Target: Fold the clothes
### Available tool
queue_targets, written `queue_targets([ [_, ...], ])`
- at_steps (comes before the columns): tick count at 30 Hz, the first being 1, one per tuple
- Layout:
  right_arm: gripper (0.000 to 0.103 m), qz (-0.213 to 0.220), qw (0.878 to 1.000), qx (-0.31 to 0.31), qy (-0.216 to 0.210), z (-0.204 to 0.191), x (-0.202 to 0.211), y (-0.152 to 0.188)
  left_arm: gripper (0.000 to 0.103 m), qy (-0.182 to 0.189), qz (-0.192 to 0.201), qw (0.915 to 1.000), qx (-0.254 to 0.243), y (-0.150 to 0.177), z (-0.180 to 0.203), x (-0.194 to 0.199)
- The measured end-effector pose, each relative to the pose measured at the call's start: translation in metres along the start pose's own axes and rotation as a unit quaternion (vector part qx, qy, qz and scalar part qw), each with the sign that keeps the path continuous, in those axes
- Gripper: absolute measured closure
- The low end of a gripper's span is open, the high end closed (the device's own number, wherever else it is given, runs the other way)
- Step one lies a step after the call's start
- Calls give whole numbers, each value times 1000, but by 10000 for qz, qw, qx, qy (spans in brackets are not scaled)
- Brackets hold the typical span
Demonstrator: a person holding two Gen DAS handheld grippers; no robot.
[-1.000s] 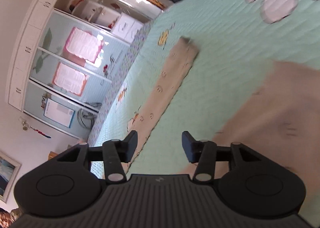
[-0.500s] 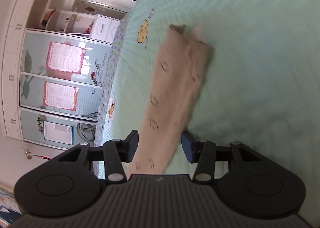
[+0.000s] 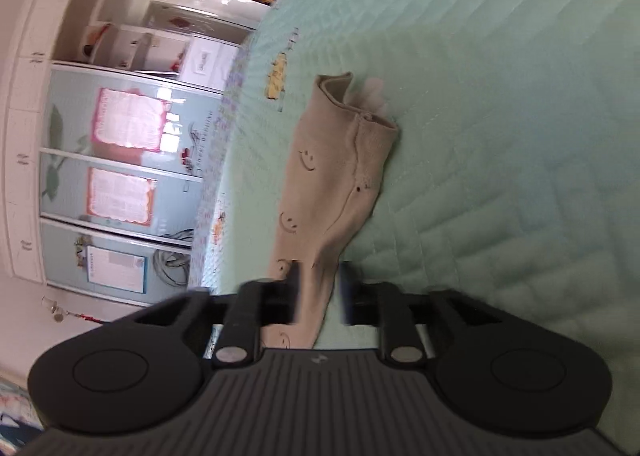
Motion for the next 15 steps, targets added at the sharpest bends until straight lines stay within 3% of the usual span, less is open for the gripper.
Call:
queue_targets([
  [9,69,-38,10000,-51,-71,-7,-19,-10,50,35,70,9990,446,-6,-6,-6],
  [11,70,-19,9999,99,-93,-8,-17,-9,59,7,67,9990,452,-7,-7,-9],
  [13,78,14,9995,311,-42,-8,-16,-8,89,-56,-3,9991,423,-6,-10,-13],
  [15,100,42,9988,493,65,-8,-15,-8,102,-99,-62,9992,390,-2,-13,-15],
])
Point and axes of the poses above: each gripper's, at about its wrist camera, not at the fingertips, and x roughly against the way its jaws point, z to its right, y to its underside, the point moved 10 cm from there along -x, roughly the way its jaws point, and after that the axes turned 9 degrees about -x, right-handed, at the moved point
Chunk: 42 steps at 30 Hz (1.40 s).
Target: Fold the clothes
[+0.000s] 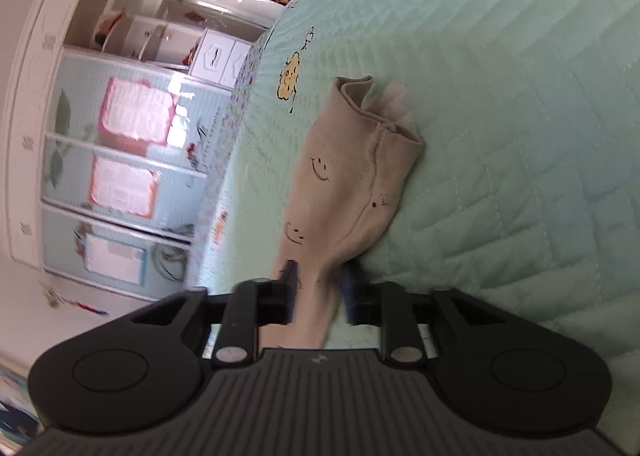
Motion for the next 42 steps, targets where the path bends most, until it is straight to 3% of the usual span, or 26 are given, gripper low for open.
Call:
queue_targets([
  [12,100,306,9990,307,-95,-10,48,-1,101,148,-121,9998,-30,20,1,19],
  [17,95,250,9995,70,167,7,50,-11,101,161,-249,9996,8,28,-6,23],
  [19,83,156,9998,-11,122,8,49,-9,100,220,-317,9992,-67,30,-3,25],
  [20,61,90,9998,-95,127,10,47,-8,98,234,-347,9991,-106,32,-2,26],
  [21,53,48,9998,-190,92,11,45,-7,92,241,-365,9989,-137,34,-2,28],
  [28,46,130,9995,-288,13,6,26,-15,75,273,-400,9973,-543,43,14,35],
  [32,52,252,9994,-232,20,1,14,-21,66,352,-406,9947,-872,48,27,42],
  [35,100,258,9992,42,318,7,16,-18,66,423,-435,9932,-995,51,30,50],
  [42,100,492,9978,160,414,27,61,-15,59,554,-478,9871,-1423,57,40,75],
])
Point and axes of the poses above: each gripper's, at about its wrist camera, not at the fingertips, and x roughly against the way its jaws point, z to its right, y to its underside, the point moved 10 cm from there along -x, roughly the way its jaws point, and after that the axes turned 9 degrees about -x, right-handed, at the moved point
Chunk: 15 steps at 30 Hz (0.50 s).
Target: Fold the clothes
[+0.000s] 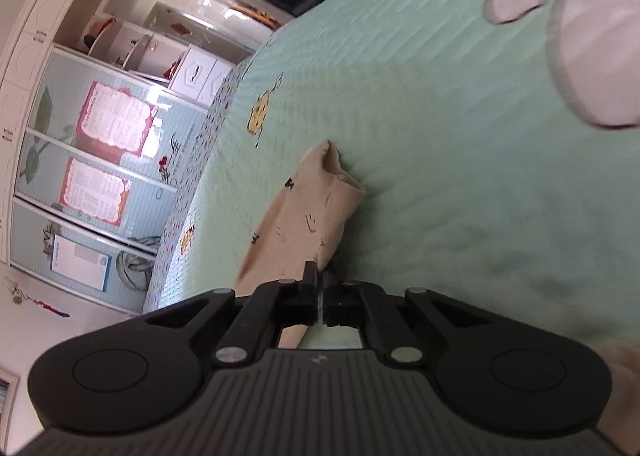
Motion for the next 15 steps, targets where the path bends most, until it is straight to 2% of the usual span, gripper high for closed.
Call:
queue_targets([
  [4,98,-101,9998,-162,86,10,-5,-1,59,30,-15,9999,-123,2,3,8],
  [8,74,14,9999,-102,18,4,6,-6,59,32,-13,9999,-156,4,1,16],
  [11,63,364,9992,43,161,5,27,-17,58,6,18,9999,-157,5,-6,25],
  [13,60,639,9974,238,241,2,42,-25,57,25,37,9998,-170,5,-10,31],
  [15,60,630,9958,641,176,-13,48,-27,57,-6,104,9997,-235,-2,-13,38],
])
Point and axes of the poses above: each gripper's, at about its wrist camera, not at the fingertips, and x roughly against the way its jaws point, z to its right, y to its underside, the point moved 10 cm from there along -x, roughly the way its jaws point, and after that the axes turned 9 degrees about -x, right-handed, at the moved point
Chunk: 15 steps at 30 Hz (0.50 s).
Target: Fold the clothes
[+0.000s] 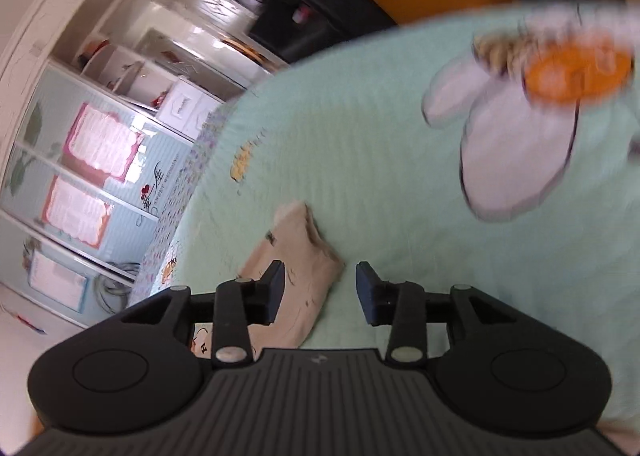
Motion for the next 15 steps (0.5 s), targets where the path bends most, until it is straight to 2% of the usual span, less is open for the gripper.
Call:
queue_targets([
  [2,60,-276,9990,291,-202,-21,-4,3,57,-77,193,9998,6,-13,-6,11],
  [5,54,-894,9925,628,-544,-57,-23,14,52,-203,510,9985,80,-35,-17,30],
  [8,53,-1348,9810,1334,-414,-86,-51,26,51,-342,693,9970,29,-53,-27,48],
  [10,53,-1497,9706,1869,-242,-100,-69,29,51,-495,731,9960,-129,-70,-32,56],
  [13,53,-1565,9428,2941,118,-116,-93,29,50,-747,769,9939,-275,-99,-44,65],
  [15,53,-1417,9088,3907,364,-121,-105,29,48,-872,901,9919,-214,-112,-52,71],
])
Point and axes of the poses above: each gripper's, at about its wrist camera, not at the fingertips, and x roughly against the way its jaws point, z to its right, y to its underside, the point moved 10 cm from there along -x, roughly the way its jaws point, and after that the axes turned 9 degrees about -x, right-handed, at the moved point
